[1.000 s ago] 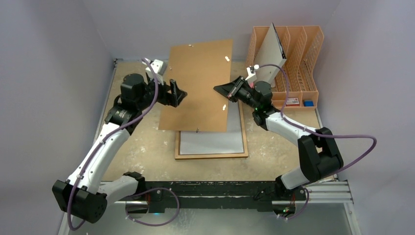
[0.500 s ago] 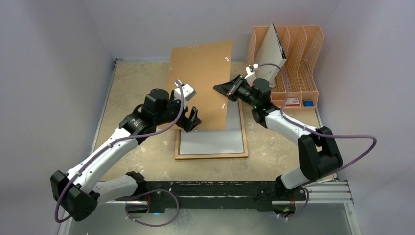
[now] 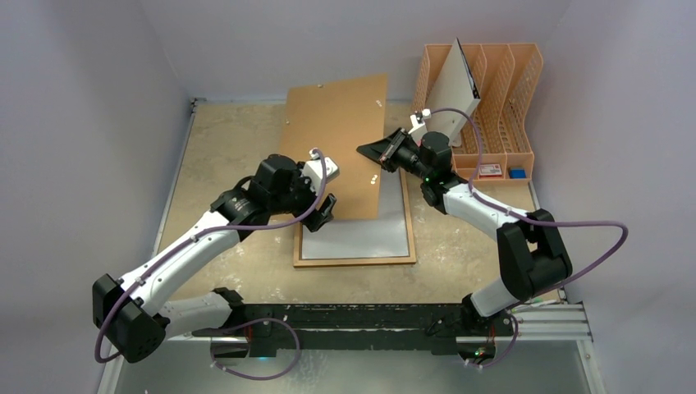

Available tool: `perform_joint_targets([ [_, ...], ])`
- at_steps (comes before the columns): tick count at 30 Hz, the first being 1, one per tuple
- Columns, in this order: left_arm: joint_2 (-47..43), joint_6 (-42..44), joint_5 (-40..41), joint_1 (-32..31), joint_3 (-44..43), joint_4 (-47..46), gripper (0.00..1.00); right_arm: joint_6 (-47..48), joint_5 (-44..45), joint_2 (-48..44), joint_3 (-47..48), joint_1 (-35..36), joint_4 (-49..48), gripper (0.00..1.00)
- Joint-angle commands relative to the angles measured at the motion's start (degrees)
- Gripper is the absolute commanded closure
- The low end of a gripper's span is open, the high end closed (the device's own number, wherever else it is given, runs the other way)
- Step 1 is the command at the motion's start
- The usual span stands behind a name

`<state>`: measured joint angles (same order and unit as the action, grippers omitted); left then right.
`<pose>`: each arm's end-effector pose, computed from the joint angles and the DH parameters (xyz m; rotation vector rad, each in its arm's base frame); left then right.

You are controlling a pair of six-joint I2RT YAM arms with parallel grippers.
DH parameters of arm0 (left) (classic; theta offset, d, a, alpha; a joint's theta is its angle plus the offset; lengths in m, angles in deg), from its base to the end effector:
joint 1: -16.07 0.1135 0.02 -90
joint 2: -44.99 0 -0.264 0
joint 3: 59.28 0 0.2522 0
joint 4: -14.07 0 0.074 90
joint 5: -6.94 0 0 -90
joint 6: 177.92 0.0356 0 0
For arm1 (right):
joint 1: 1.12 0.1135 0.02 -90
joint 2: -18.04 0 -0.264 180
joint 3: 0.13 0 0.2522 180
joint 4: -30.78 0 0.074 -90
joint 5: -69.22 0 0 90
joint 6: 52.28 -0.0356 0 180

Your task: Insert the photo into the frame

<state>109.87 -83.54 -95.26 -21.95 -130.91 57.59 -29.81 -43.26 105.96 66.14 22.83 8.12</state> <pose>0.1888 -0.1572 0.3170 0.9260 2.0542 -0.5564 0.3159 0.1552 0.2862 0.3203 1.7531 1.5155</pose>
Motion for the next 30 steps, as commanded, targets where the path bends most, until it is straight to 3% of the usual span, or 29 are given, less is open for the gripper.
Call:
perform_joint_targets([
  [1,0.08,1.65,0.82,-0.30,0.89,-0.48,0.24,-2.05,-1.38,-1.70,3.65,-0.18,-6.55,1.00],
  [6,0.83,1.33,1.52,-0.31,1.22,-0.61,0.26,-2.15,-1.86,-1.78,3.50,-0.10,-6.60,1.00],
  [13,0.00,0.67,8.86,-0.33,0.98,-0.06,0.43,-1.84,-2.50,-2.04,3.17,-0.18,-6.65,1.00],
  [25,-5.02,-3.52,6.94,-0.34,-0.67,1.03,0.31,0.88,-4.97,-5.07,-1.68,-0.96,-4.16,1.00],
  [30,-6.77,-15.55,19.89,-0.36,-0.94,-3.04,0.30,2.81,-8.16,-7.43,-5.05,-2.45,-4.82,1.00],
])
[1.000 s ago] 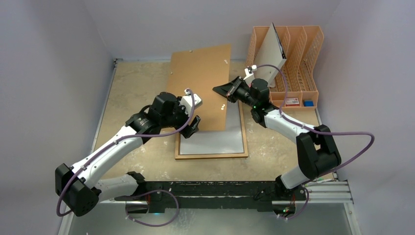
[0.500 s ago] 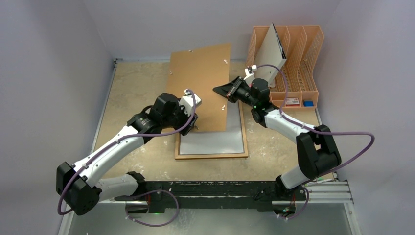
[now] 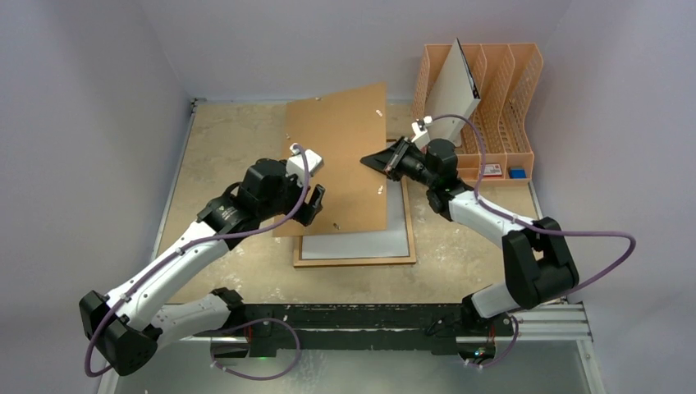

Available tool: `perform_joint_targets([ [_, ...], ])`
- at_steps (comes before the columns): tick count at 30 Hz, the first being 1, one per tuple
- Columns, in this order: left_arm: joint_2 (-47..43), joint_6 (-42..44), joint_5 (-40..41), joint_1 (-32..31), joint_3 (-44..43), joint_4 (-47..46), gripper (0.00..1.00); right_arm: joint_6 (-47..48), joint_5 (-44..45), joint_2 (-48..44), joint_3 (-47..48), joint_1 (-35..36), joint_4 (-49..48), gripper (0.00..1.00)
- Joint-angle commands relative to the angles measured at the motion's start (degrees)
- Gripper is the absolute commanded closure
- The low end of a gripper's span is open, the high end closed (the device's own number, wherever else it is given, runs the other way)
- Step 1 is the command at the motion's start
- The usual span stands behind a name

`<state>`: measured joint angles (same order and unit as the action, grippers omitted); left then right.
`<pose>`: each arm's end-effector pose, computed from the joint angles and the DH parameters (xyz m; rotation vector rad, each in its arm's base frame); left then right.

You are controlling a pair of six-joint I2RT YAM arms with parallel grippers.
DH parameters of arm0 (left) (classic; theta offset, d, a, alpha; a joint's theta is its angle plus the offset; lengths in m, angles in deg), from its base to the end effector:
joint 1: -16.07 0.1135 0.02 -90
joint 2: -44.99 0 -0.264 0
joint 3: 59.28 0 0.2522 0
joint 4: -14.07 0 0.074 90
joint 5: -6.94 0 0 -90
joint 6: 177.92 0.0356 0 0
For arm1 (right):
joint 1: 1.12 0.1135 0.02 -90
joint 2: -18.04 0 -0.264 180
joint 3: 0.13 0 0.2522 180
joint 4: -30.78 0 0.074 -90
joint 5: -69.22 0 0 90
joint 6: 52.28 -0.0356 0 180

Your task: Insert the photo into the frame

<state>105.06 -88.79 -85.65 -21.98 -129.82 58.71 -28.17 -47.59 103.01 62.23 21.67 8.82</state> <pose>0.1777 -0.1411 0.3266 0.7262 2.0764 -0.4351 0.3030 0.1447 0.2783 0.2624 1.8009 1.5261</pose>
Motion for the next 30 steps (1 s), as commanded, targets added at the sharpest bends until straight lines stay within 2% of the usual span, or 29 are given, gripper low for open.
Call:
perform_joint_targets([
  [1,-2.01,-13.13,12.89,-0.29,-1.92,-5.14,0.29,1.35,-4.32,-5.03,-1.90,-1.66,-5.70,1.00],
  [4,-1.33,-22.20,20.08,-0.27,-0.54,-7.86,0.27,2.61,-5.92,-6.29,-3.58,-2.85,-4.72,1.00],
  [7,1.05,-27.41,22.81,-0.19,0.86,-8.96,0.27,4.49,-7.28,-7.36,-4.80,-4.48,-2.52,1.00],
  [12,7.15,-30.80,18.59,3.32,2.47,-12.87,0.27,5.92,-8.44,-8.28,-5.67,-6.00,1.84,1.00],
  [17,9.46,-34.96,11.13,13.11,6.08,-17.44,0.29,6.49,-8.92,-8.06,-6.89,-7.66,3.75,1.00],
  [21,9.44,-36.80,11.96,16.22,8.40,-18.36,0.33,7.81,-8.95,-7.63,-7.13,-8.08,4.87,1.00],
  [30,12.16,-39.45,10.33,20.30,13.13,-21.77,0.34,9.23,-10.20,-3.06,-6.47,-8.17,5.44,1.00],
])
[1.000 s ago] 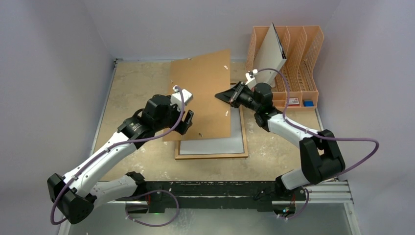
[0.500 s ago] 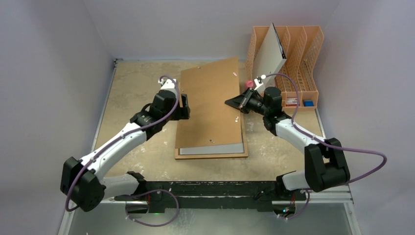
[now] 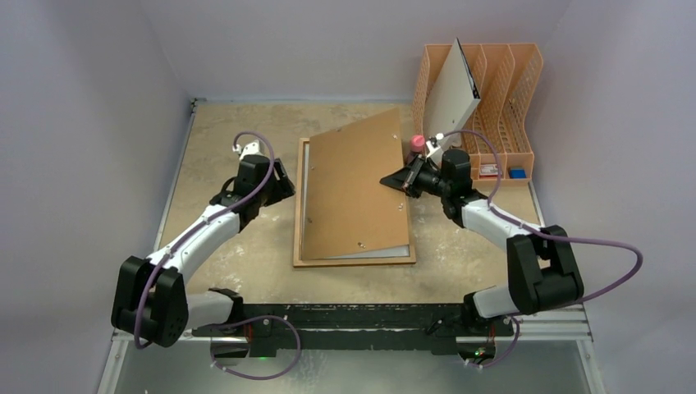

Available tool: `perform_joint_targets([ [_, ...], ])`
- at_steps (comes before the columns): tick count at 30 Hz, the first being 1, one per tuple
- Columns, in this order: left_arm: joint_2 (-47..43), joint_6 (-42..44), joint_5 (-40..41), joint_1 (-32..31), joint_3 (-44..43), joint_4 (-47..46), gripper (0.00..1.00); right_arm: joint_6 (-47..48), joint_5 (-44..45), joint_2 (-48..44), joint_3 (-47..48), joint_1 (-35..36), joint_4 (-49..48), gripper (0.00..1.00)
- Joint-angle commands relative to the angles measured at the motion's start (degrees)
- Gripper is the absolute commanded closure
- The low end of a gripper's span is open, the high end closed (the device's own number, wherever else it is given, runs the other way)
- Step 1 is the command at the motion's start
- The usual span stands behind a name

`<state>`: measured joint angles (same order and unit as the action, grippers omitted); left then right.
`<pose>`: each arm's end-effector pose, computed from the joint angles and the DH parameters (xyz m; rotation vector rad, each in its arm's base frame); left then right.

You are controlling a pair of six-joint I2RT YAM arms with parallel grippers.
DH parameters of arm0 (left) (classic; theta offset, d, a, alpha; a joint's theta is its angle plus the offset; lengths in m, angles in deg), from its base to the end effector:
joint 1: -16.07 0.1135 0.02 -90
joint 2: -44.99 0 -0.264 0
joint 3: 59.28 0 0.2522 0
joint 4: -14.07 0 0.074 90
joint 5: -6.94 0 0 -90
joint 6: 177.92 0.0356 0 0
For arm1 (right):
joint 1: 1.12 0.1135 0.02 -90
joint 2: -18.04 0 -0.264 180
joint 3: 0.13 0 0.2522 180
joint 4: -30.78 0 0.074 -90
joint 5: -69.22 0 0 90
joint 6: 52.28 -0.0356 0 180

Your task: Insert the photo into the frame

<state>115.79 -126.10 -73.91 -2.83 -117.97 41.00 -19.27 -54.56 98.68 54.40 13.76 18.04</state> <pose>0.2521 -0.0803 0.2412 -0.4644 2.2183 -0.3564 0.2890 0.0973 0.2390 0.2637 1.9858 1.3822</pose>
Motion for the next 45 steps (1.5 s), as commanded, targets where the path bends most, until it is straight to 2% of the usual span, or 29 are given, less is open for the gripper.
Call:
perform_joint_targets([
  [1,2.00,-2.16,-1.37,1.41,1.60,-4.30,0.34,0.31,-3.61,1.90,1.47,-0.28,-3.91,1.00],
  [16,11.27,-1.86,-5.38,2.88,4.57,-10.13,0.36,-0.40,-7.38,8.38,3.12,-0.28,-8.81,1.00],
  [21,13.83,-1.55,-6.79,3.07,4.62,-10.83,0.41,0.22,-7.25,9.27,3.09,-0.27,-11.34,1.00],
  [27,14.45,-1.31,-6.99,3.16,4.67,-11.05,0.46,2.08,-4.51,8.92,3.13,-0.27,-12.06,1.00],
  [36,14.71,-1.33,-7.57,3.16,5.49,-11.41,0.48,1.63,-0.53,9.37,0.95,-0.27,-18.80,1.00],
  [45,14.99,-1.29,-8.40,3.20,5.63,-11.69,0.50,1.71,-3.24,11.85,2.15,-0.27,-16.68,1.00],
])
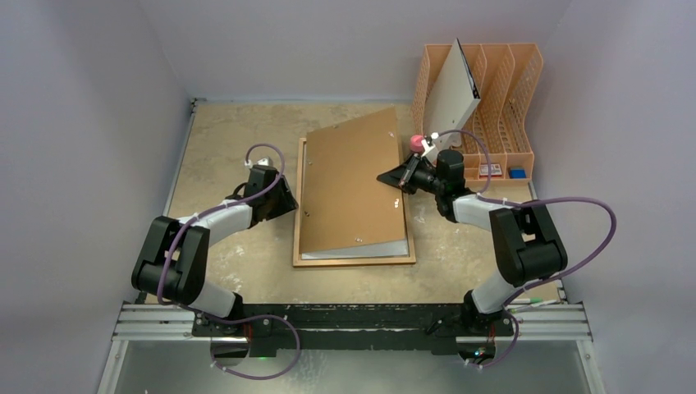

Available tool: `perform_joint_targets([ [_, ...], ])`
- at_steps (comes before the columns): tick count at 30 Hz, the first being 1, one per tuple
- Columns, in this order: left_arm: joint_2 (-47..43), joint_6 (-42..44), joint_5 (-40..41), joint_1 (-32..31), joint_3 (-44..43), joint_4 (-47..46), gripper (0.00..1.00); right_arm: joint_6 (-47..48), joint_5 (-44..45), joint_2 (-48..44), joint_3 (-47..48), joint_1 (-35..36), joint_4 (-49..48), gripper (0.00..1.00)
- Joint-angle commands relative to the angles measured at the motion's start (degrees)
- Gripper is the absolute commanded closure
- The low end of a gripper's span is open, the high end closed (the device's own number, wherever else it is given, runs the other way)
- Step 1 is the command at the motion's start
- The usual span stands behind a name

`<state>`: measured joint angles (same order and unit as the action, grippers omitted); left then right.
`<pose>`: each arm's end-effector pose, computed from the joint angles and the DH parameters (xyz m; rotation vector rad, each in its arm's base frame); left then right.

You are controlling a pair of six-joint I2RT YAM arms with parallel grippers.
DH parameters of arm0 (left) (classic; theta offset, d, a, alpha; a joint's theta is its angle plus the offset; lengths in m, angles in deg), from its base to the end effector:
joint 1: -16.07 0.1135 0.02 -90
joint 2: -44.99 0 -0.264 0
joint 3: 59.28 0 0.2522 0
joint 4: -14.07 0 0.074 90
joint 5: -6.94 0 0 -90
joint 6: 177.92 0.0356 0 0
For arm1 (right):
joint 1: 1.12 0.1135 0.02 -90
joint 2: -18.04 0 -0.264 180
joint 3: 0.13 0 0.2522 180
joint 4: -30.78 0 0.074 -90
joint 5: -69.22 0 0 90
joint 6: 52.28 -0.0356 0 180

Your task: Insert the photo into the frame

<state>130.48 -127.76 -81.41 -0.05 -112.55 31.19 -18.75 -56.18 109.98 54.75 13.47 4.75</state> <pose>0.2731 -0.0779 0.1591 -0.5211 2.4172 -0.3984 0.3154 0.1034 0.2057 0.2123 1.9515 1.4020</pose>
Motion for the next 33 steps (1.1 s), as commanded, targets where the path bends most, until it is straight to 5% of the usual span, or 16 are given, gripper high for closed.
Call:
perform_joint_targets([
  [1,0.29,0.36,-0.86,0.46,0.20,-1.90,0.50,1.10,-2.21,0.79,1.91,0.05,-2.71,1.00],
  [27,0.58,1.17,-1.38,0.47,0.13,-2.13,0.51,4.69,-6.57,5.72,8.56,0.07,14.03,1.00],
  [33,0.04,1.03,-1.39,0.47,-0.10,-1.88,0.51,10.95,-3.79,6.12,11.90,0.40,22.34,0.77],
])
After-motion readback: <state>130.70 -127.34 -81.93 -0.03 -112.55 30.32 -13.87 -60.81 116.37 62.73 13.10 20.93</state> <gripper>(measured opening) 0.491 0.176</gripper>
